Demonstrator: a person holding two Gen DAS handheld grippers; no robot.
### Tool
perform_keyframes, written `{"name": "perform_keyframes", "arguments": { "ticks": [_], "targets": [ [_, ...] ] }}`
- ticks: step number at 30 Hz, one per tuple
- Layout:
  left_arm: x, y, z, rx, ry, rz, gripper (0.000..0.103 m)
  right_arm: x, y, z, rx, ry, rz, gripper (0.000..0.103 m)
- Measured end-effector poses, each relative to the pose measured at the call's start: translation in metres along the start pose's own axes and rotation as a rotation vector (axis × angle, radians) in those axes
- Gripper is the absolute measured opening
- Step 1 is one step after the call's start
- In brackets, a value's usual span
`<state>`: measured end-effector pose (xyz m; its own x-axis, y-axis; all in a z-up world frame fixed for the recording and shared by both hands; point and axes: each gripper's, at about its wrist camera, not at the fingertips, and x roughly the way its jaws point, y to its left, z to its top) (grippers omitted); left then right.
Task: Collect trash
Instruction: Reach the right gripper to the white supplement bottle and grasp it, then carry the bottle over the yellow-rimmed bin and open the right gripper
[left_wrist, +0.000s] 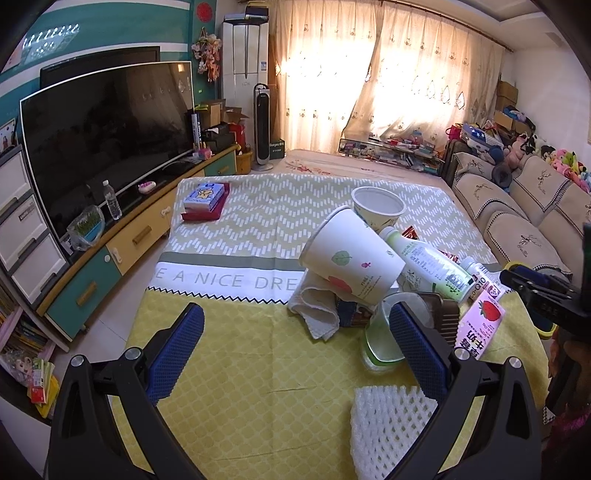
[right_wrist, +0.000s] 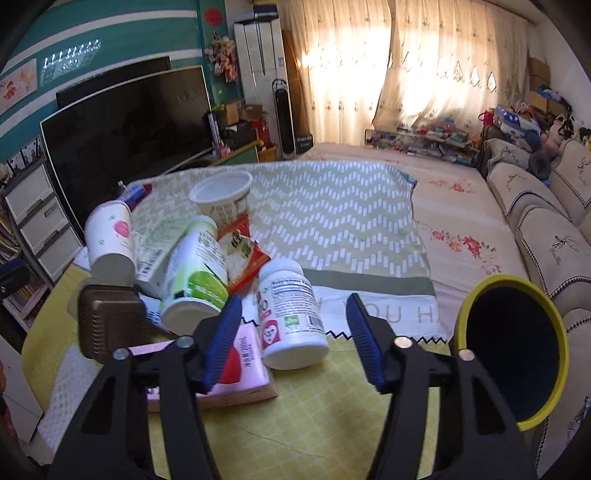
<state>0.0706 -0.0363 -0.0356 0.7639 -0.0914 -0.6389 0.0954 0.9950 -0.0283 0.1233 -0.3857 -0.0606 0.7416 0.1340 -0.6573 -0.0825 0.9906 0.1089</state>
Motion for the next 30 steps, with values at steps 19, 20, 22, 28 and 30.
{"name": "perform_keyframes", "arguments": {
  "ticks": [19,20,22,28,30],
  "targets": [
    [0.028,0.000,-0.001,-0.027,0.050,-0.028,0.099,0.047,-0.006,-0.005,0.016,0.120,0.109,0.046],
    [0.028,-0.001,-0.001,-0.027,0.048,-0.028,0.099,0.048,-0.007,-0.005,0.021,0.121,0.113,0.046],
    [0.027,0.001,-0.001,-0.030,0.043,-0.029,0.099,0.050,-0.009,-0.005,0.035,0.124,0.127,0.046],
    [0.023,0.000,-0.002,-0.037,0.033,-0.047,0.099,0.053,-0.019,-0.006,0.100,0.126,0.151,0.045],
    [0.021,-0.001,-0.002,-0.031,0.027,-0.051,0.099,0.046,-0.019,-0.007,0.112,0.098,0.156,0.045]
  ]
}}
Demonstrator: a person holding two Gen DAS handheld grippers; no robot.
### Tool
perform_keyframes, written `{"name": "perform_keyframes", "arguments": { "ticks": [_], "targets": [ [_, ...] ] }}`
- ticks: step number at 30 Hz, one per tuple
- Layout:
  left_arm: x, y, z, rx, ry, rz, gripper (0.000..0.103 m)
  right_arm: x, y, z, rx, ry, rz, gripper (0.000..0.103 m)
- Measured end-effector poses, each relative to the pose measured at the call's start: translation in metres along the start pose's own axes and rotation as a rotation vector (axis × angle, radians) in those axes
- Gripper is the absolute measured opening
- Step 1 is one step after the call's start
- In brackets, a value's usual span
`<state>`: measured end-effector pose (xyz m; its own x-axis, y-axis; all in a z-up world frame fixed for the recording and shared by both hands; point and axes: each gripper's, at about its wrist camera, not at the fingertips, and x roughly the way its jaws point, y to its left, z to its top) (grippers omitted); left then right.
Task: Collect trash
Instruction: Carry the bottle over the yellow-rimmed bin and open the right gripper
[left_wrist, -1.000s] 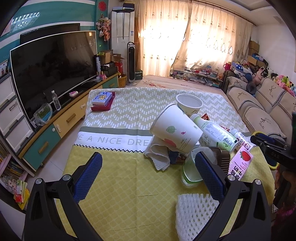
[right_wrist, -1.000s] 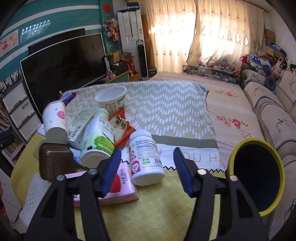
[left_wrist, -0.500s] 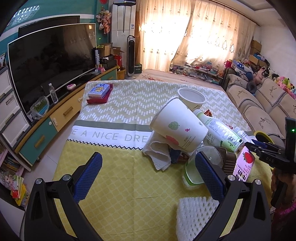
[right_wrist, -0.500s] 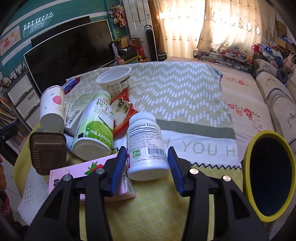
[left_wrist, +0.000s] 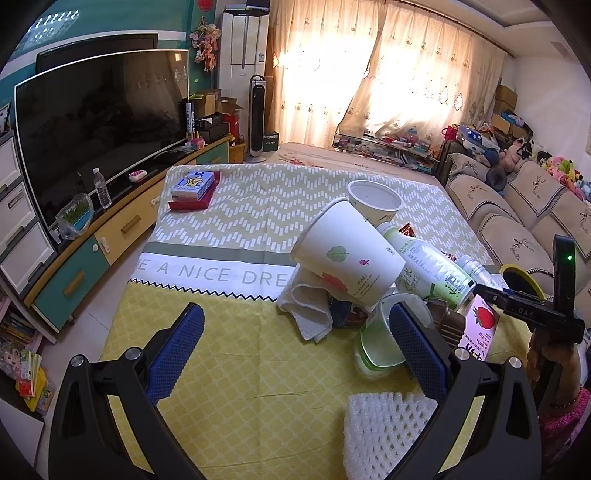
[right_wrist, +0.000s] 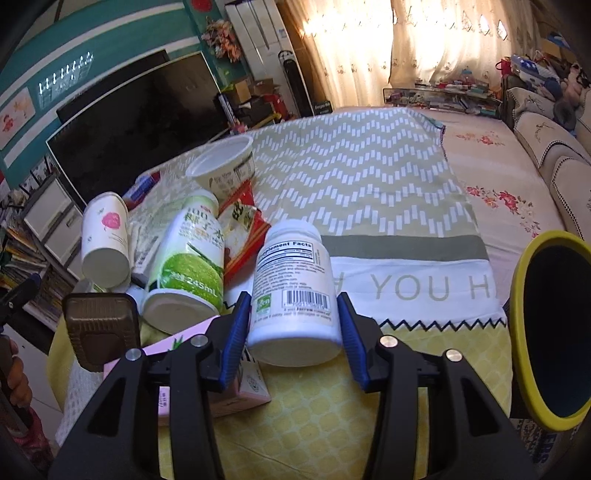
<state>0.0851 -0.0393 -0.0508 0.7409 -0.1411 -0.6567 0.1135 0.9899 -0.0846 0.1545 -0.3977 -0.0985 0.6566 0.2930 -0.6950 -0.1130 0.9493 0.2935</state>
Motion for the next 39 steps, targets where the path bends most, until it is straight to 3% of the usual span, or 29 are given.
{"name": "perform_keyframes", "arguments": {
  "ticks": [6,11,15,22,28,36,39],
  "targets": [
    [-0.004,-0.004,0.000,0.014,-0.014,-0.011,0.099,-0.027,0.007,-0.002,-0.008,-0.072,-0.008,0.045],
    [-0.005,-0.010,-0.002,0.033,-0.015,-0.027,0.099,-0.058,-0.013,-0.004,0.042,-0.159,-0.064,0.045],
    [-0.005,-0.017,-0.003,0.055,-0.016,-0.047,0.099,-0.076,-0.063,-0.008,0.146,-0.186,-0.184,0.045],
    [-0.008,-0.035,-0.004,0.099,-0.026,-0.097,0.099,-0.087,-0.156,-0.027,0.325,-0.152,-0.388,0.045],
    [-0.009,-0.051,-0.007,0.137,-0.021,-0.139,0.099,-0.074,-0.204,-0.039,0.402,-0.102,-0.471,0.045],
    [-0.012,-0.059,-0.008,0.147,-0.019,-0.158,0.099,-0.064,-0.208,-0.037,0.399,-0.110,-0.523,0.052],
    [-0.012,-0.060,-0.009,0.150,-0.010,-0.198,0.099,-0.069,-0.197,-0.033,0.380,-0.132,-0.515,0.052]
  ]
}}
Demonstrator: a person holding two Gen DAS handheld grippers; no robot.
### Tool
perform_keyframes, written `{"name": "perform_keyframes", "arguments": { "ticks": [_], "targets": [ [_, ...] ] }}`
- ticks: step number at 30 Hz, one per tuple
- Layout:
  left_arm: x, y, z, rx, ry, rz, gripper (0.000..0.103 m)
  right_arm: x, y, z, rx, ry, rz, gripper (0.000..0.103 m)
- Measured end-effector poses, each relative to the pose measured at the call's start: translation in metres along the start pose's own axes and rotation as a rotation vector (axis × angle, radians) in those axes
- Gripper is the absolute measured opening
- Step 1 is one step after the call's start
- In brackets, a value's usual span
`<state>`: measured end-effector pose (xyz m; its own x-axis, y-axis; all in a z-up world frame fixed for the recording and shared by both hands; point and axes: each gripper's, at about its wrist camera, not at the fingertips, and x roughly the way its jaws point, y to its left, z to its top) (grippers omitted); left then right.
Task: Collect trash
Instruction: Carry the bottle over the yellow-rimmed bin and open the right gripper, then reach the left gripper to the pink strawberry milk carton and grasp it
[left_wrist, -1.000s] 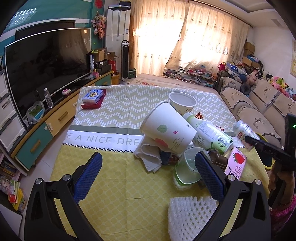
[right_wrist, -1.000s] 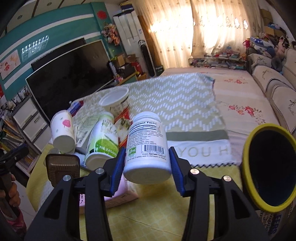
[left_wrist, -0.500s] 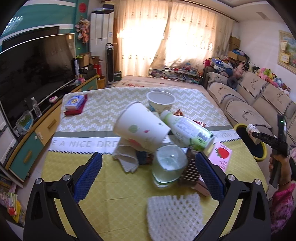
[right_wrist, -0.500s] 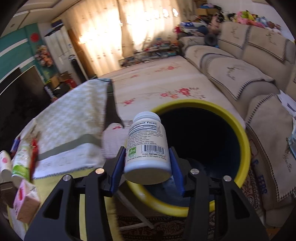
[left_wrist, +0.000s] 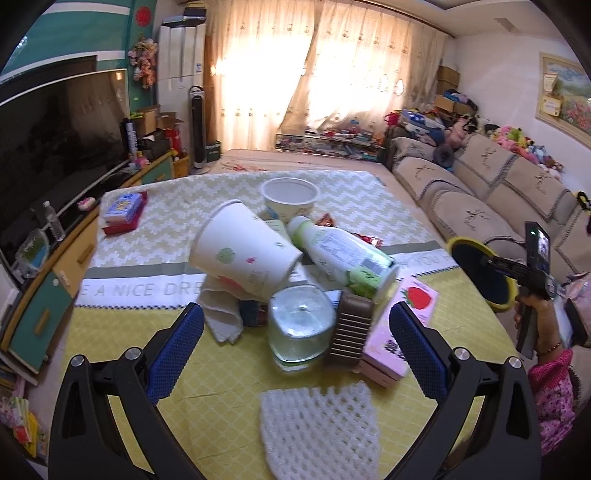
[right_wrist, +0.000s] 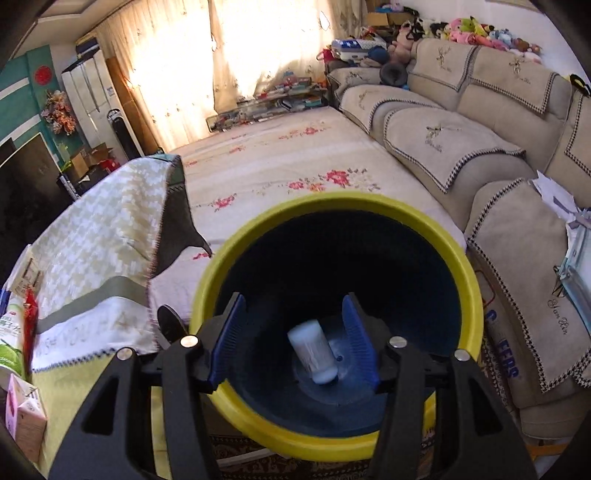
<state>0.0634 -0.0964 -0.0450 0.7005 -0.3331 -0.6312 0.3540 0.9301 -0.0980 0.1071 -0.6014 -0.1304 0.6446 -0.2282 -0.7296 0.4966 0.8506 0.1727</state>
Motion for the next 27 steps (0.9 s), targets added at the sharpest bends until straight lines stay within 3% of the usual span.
{"name": "perform_keyframes", "arguments": {
  "ticks": [6,14,18,27],
  "targets": [
    [-0.002,-0.033,-0.004,0.103,0.004,-0.111,0.099,-0.014,0.012,0.002,-0.023,-0.024,0.016,0.056],
    [0.012,-0.104,-0.021,0.310,0.074,-0.284,0.099,-0.023,0.016,0.002,-0.023,-0.031,0.036,0.057],
    [0.031,-0.117,-0.025,0.348,0.092,-0.289,0.099,-0.024,0.016,0.000,-0.027,-0.028,0.051,0.057],
    [0.074,-0.103,-0.028,0.334,0.170,-0.261,0.099,-0.026,0.022,0.000,-0.040,-0.027,0.073,0.059]
  ]
}}
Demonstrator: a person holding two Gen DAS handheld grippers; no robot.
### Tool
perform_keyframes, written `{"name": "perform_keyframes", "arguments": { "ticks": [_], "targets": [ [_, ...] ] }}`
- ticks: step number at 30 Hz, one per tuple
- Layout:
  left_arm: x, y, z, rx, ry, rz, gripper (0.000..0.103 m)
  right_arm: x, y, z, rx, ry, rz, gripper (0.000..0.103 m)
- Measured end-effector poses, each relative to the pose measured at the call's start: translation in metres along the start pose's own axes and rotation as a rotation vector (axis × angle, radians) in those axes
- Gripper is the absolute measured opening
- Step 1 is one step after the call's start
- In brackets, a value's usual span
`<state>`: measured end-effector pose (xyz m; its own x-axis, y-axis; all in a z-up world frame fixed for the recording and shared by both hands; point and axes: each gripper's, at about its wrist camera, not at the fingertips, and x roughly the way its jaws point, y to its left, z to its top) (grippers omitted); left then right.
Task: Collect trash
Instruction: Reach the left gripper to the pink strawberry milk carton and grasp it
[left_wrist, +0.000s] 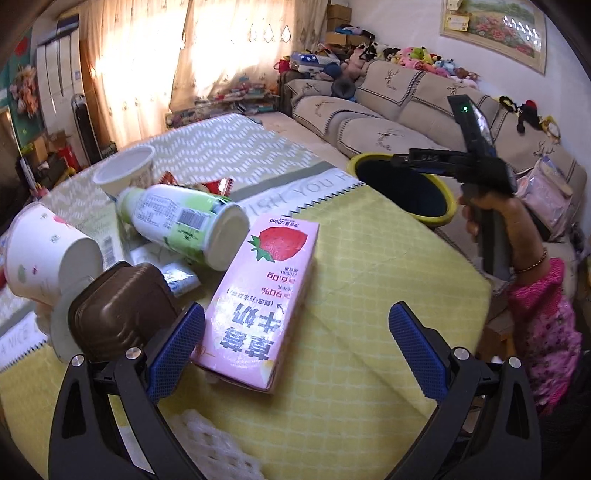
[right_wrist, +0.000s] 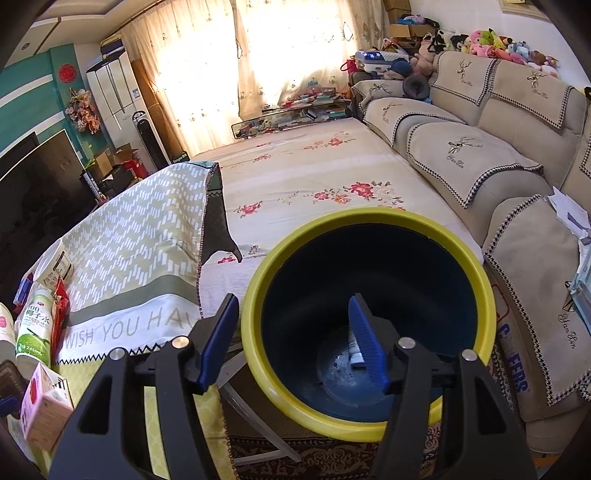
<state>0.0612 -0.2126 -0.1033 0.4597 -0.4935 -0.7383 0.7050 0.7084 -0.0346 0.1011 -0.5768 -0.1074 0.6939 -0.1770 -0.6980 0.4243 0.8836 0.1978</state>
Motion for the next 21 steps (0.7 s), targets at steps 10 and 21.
{"name": "perform_keyframes", "arguments": {
  "ticks": [10,21],
  "targets": [
    [-0.001,-0.011,0.003,0.051,0.018,0.017,0.099,0.002,0.007,-0.001,-0.009,0.009,0.021,0.060],
    [0.012,-0.012,0.004,0.109,0.080,0.056,0.099,0.003,0.014,-0.002,-0.022,0.018,0.035,0.060]
  ]
}}
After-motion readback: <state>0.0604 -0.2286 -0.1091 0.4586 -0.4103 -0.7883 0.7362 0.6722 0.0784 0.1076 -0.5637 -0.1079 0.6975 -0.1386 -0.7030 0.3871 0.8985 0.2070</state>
